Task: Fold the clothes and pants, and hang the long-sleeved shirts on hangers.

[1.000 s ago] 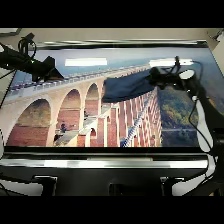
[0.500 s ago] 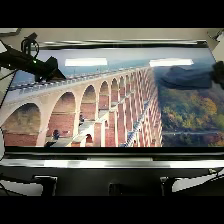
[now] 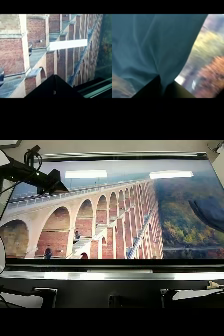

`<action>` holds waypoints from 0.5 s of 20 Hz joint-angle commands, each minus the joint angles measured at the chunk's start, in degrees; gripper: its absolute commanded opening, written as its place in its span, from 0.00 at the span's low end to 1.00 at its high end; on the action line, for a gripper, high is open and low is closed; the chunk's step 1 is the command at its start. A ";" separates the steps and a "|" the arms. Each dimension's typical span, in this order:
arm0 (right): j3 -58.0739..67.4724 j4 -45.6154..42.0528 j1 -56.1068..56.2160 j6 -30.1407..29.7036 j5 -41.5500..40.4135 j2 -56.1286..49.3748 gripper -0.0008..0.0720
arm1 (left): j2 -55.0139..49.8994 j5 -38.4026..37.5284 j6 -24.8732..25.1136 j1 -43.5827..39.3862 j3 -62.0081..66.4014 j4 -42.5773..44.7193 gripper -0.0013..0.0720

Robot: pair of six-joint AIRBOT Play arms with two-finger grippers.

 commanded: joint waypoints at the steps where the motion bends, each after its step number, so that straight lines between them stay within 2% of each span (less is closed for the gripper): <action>1: -2.93 -10.67 -0.83 2.71 12.04 1.05 0.05 | -0.02 0.02 -0.04 -0.44 -0.02 0.00 0.04; 4: -11.45 -16.46 -0.83 3.80 11.30 5.68 0.05 | -0.02 0.02 -0.02 -0.46 -0.02 0.00 0.04; 10: -28.98 -21.24 -0.83 6.60 6.36 13.16 0.05 | -0.02 0.02 -0.02 -0.46 0.00 -0.02 0.04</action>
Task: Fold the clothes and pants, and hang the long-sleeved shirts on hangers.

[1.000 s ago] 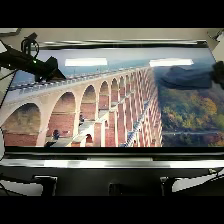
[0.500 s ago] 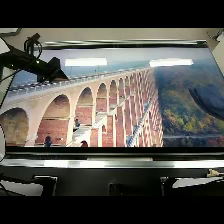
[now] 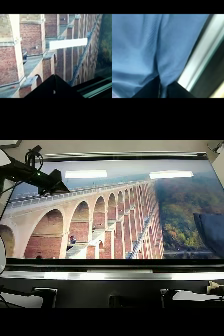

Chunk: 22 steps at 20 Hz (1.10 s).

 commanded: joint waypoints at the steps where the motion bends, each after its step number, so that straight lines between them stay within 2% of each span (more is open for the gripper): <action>1: -8.28 -4.66 -0.02 1.66 -2.21 3.78 0.05 | -0.02 0.00 0.00 -0.02 0.00 0.00 0.04; 10: -8.92 -7.13 -0.02 0.42 -3.74 4.74 0.08 | -0.02 0.00 0.70 -0.87 -0.02 0.02 0.04; 12: -8.92 -7.17 -0.02 0.26 -4.09 4.74 0.32 | -0.02 0.00 1.11 -1.31 0.00 0.02 0.04; 16: -8.92 -9.16 -0.02 0.07 -4.39 5.60 0.45 | -0.02 0.02 1.53 -1.46 0.00 0.04 0.04; 19: -8.85 -7.15 0.02 -1.27 -10.10 8.44 0.43 | -0.02 0.17 2.54 -0.55 0.00 0.09 0.04; 21: -8.85 3.37 0.07 -7.74 -15.76 10.56 0.26 | 0.04 0.96 4.68 0.37 0.00 0.24 0.04; 22: -8.85 10.88 0.76 -13.42 -18.32 11.19 0.23 | 0.04 1.60 5.46 1.03 0.02 0.59 0.04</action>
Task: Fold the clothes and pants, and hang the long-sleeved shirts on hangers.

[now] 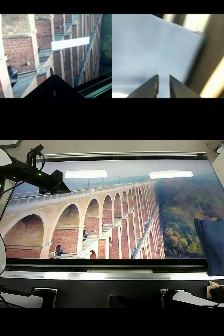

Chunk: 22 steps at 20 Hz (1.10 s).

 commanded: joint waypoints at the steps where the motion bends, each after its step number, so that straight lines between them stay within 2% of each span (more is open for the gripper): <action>1: 0.17 19.80 2.62 -14.75 -8.96 2.78 0.18 | 0.11 1.81 3.26 1.86 0.02 1.16 0.04; 2: 0.63 23.87 5.49 -17.73 -9.49 3.04 0.07 | 0.37 2.89 5.20 2.64 0.02 2.05 0.04; 5: 4.09 31.78 19.45 -25.35 -10.21 3.23 0.06 | 2.89 6.78 13.05 5.01 0.02 8.68 0.04; 7: 7.41 33.05 30.95 -29.53 -10.60 3.23 0.06 | 5.44 9.66 14.03 6.56 0.00 14.95 0.04; 9: 10.75 32.65 41.81 -31.32 -11.63 3.23 0.06 | 8.26 11.69 14.21 8.55 -0.02 17.38 0.04; 12: 14.78 28.52 54.77 -30.56 -13.40 3.23 0.06 | 11.21 11.82 16.11 10.32 -0.02 17.35 0.04; 14: 15.74 26.95 59.67 -29.55 -14.32 3.23 0.06 | 11.91 11.87 16.39 10.32 -0.02 17.31 0.04; 17: 15.74 27.39 61.51 -26.99 -14.14 3.28 0.06 | 11.78 12.04 16.09 10.32 -0.04 17.29 0.04; 22: 15.76 27.02 61.51 -26.97 -15.06 3.78 0.06 | 11.72 11.87 15.96 10.32 -0.04 17.38 0.04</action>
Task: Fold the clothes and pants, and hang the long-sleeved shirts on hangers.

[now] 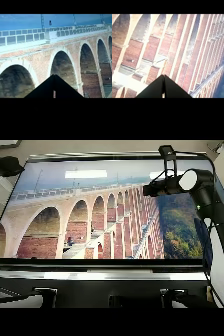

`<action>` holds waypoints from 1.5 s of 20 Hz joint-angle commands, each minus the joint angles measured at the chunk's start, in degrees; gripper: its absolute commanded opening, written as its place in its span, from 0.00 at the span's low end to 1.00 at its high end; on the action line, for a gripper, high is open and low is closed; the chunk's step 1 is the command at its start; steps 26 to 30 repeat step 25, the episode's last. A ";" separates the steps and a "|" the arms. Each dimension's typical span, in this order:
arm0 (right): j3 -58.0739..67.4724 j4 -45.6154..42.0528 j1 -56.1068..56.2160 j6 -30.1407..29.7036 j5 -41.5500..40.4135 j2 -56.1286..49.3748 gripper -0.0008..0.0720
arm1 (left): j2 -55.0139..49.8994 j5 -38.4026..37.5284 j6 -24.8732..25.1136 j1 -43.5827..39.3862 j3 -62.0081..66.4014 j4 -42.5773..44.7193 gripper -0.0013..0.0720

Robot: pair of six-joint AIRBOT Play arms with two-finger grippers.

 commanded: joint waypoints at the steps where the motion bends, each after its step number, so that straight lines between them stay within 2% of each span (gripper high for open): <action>1: 0.20 -0.24 0.81 0.55 -0.66 0.17 0.06 | 0.11 -1.11 -0.31 0.09 -0.02 0.24 0.04; 30: 0.20 -0.20 0.81 0.55 -0.33 0.17 0.06 | -0.79 -1.36 -0.59 -0.02 -0.02 0.22 0.04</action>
